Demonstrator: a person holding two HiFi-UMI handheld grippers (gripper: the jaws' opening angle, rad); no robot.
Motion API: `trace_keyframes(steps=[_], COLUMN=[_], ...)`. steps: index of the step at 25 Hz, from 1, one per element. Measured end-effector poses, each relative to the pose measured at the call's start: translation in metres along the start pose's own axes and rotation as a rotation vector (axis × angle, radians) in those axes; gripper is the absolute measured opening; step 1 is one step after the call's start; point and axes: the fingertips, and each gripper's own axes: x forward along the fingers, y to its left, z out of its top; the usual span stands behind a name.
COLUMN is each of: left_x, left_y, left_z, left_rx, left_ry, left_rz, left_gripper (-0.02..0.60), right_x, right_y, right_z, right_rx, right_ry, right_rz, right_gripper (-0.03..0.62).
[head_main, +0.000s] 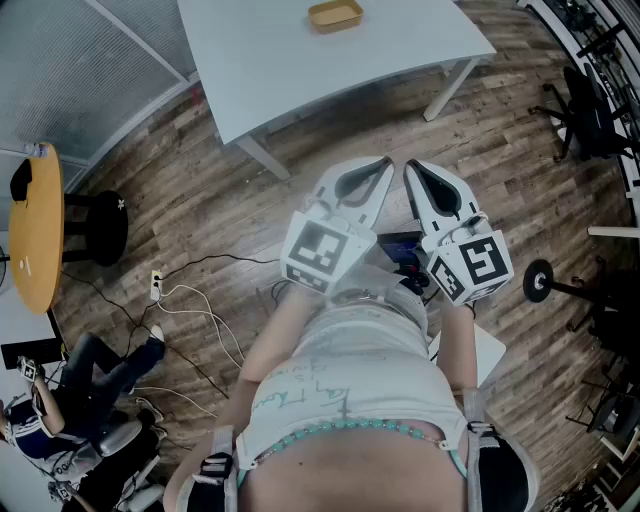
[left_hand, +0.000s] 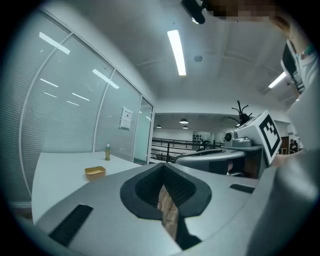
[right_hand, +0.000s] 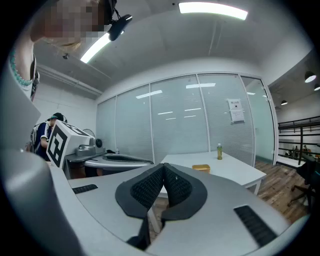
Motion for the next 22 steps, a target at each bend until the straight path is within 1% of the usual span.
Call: trace_keyframes(steps=[5, 8, 11, 13, 17, 22], left_x=[0.018, 0.028, 0.028, 0.029, 0.037, 0.057], left_y=[0.002, 0.004, 0.015, 0.024, 0.047, 0.095], left_z=[0.001, -0.002, -0.002, 0.001, 0.008, 0.012], left_rx=[0.001, -0.026, -0.043, -0.043, -0.06, -0.084], left_ry=[0.001, 0.001, -0.004, -0.009, -0.022, -0.045], left_rz=[0.014, 0.024, 0.048, 0.066, 0.087, 0.091], left_gripper=[0.0, 0.0, 0.0, 0.0, 0.0, 0.0], right_x=[0.001, 0.003, 0.015, 0.024, 0.042, 0.086], right_y=[-0.018, -0.031, -0.032, -0.034, -0.045, -0.061], right_z=[0.003, 0.0, 0.001, 0.006, 0.013, 0.014], right_rx=[0.01, 0.039, 0.048, 0.05, 0.049, 0.042], right_ry=[-0.028, -0.029, -0.03, -0.041, -0.059, -0.049], right_rz=[0.013, 0.033, 0.068, 0.083, 0.085, 0.072], right_gripper=[0.0, 0.0, 0.001, 0.002, 0.002, 0.002])
